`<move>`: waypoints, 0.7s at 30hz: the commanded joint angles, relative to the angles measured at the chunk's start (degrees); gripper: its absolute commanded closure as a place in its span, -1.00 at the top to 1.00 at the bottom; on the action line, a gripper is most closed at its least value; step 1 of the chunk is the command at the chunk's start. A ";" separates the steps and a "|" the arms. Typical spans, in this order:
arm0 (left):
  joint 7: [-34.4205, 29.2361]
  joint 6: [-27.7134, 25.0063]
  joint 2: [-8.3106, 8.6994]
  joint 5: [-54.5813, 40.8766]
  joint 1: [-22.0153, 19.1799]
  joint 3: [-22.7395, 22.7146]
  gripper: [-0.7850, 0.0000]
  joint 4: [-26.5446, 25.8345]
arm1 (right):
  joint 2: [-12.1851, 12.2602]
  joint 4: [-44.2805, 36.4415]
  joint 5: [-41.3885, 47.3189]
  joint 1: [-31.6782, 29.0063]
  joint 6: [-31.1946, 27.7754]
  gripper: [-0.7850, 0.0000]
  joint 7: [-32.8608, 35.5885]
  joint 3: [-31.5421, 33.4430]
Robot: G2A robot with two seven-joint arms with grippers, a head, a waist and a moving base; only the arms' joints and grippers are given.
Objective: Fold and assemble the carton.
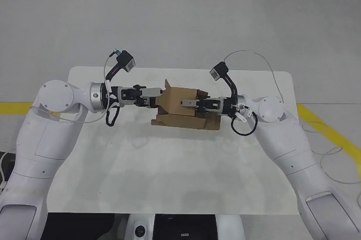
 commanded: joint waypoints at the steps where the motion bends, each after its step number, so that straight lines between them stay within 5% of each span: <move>1: -0.05 0.03 -0.02 0.08 0.05 0.17 1.00 -0.17 | 0.09 -0.48 -0.45 -0.16 0.33 -1.00 -0.84 0.45; 21: -1.72 0.49 -0.35 -1.03 0.60 2.12 1.00 -3.00 | 0.17 -2.49 -5.39 -1.09 0.77 -1.00 -9.20 2.64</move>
